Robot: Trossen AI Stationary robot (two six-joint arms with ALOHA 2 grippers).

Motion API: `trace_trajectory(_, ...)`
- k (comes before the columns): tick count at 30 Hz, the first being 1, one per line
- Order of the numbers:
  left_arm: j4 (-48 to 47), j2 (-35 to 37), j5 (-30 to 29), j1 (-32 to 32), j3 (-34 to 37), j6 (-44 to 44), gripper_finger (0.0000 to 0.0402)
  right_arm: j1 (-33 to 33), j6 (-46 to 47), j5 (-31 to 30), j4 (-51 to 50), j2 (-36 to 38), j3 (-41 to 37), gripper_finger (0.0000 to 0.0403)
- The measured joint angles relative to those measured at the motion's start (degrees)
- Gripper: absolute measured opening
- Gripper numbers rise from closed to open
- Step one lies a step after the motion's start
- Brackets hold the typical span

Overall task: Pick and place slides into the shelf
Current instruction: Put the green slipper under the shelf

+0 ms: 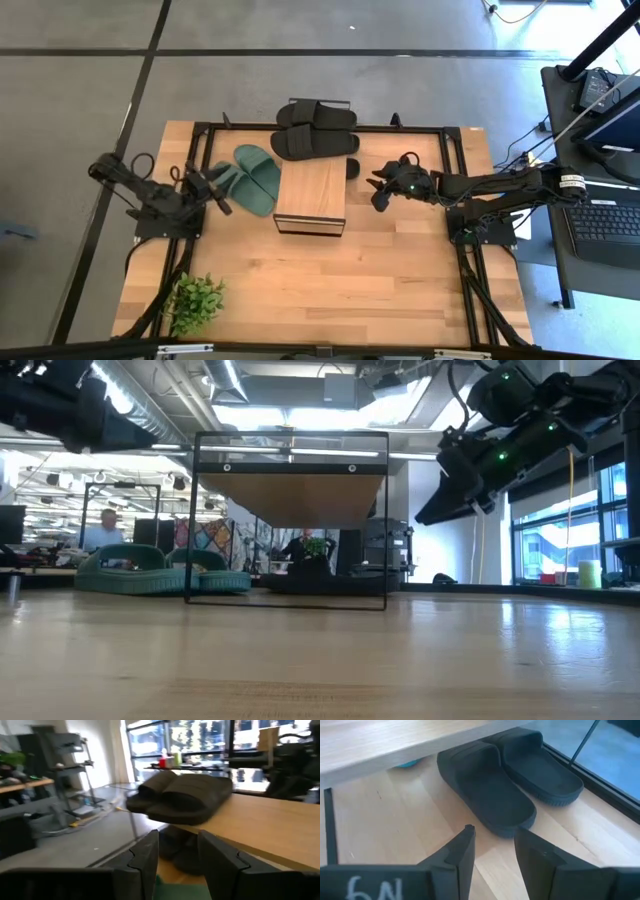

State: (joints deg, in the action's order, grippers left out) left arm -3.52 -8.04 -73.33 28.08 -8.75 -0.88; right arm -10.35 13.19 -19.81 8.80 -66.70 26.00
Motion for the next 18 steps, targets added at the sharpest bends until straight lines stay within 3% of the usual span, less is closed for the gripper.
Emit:
trace_trajectory(6, -3.79, -3.81, 10.72, -6.35, 0.0, 8.82, 0.012, 0.0, 0.0, 0.0, 0.26, 0.0, 0.0, 0.0138)
trace_trajectory(18, -17.64, -13.09, 25.23, -24.29, -4.01, 21.78, 0.0112, 0.0, -1.7, -0.02, -0.02, 0.0, 0.0, 0.0138)
